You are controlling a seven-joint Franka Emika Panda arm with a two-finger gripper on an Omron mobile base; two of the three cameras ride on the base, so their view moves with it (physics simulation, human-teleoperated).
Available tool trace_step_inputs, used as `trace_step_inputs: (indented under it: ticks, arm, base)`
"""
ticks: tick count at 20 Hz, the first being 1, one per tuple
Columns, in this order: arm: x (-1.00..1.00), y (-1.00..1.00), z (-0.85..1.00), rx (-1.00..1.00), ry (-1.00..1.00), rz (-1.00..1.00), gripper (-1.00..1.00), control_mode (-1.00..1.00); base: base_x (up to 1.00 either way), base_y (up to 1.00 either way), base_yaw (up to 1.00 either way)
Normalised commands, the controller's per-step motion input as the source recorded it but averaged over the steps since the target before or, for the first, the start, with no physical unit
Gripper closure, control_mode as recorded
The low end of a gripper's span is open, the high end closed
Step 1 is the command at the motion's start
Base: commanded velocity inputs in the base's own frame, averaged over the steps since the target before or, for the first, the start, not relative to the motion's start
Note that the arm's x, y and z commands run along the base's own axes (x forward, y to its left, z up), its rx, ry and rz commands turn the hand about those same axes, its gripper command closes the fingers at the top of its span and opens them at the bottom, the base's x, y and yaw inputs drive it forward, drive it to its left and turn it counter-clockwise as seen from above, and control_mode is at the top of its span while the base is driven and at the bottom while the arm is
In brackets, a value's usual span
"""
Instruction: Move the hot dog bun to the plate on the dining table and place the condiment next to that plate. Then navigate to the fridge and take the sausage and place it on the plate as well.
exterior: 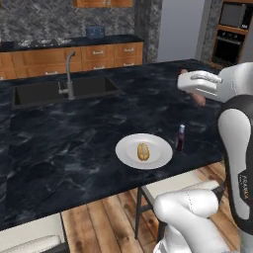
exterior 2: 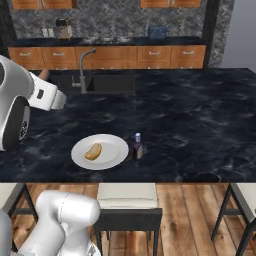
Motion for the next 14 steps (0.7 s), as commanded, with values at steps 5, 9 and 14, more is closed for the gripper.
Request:
trace_step_inputs:
  ticks: [5,9,14]
  arm:
    - [0.95,0.00,-0.56,0.00,0.33,-0.19,1.00,-1.00]
    - [0.57,-0.02,-0.90,0.00,0.37,0.00,1.00,-1.00]
    - [0.28,-0.03,-0.84,0.00,0.26,0.00,1.00,-1.00]
  base:
    - [0.00,0.00,0.00]
    - [0.00,0.00,0.00]
    - [0.00,0.00,0.00]
